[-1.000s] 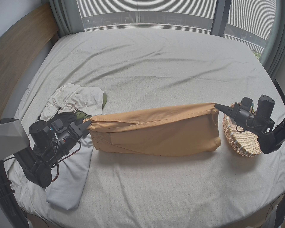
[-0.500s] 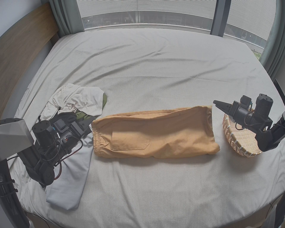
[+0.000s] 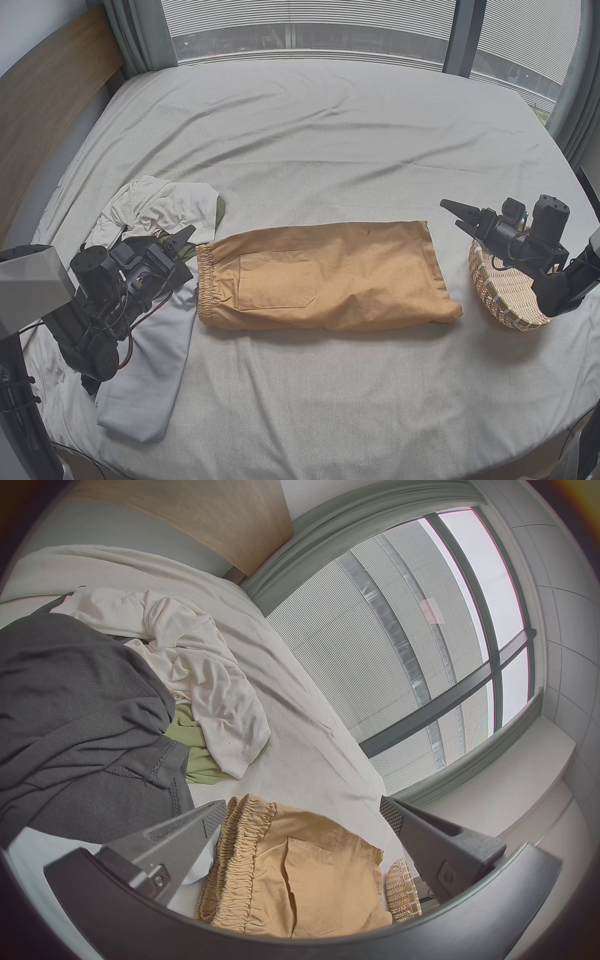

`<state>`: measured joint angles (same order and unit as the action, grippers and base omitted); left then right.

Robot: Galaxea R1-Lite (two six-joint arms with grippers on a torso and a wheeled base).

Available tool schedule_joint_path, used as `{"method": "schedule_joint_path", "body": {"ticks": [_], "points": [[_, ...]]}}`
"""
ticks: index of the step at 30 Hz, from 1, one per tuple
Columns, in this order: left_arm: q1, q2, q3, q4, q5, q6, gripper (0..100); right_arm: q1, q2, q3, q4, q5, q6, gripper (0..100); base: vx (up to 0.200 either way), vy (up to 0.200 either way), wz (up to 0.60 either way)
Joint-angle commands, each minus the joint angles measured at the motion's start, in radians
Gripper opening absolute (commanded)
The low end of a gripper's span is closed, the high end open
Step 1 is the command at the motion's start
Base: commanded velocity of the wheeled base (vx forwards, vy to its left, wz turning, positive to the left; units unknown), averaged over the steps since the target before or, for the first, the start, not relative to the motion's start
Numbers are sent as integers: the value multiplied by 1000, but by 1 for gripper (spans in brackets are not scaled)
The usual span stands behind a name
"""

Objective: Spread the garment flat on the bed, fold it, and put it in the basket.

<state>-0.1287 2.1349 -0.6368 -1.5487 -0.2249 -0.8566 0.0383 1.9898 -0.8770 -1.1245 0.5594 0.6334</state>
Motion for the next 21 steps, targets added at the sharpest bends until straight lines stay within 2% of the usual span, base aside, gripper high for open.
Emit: {"method": "schedule_joint_path", "body": {"ticks": [1,6,9,17,21], "points": [[-2,-1,2,-1,-1,-1,100,3,-9,15,0,1,0,100,0,0,0],[-11,-7,25,-1,-4,1,100,25,-52,82,12,1,0,100,0,0,0],[-38,-33,66,-1,-7,2,100,49,-109,184,11,1,-3,100,0,0,0],[-43,-127,187,1,-149,7,100,83,-190,359,11,-4,-9,100,0,0,0],[-43,-128,203,1,-159,31,100,95,-189,406,8,-7,-9,100,0,0,0]]}}
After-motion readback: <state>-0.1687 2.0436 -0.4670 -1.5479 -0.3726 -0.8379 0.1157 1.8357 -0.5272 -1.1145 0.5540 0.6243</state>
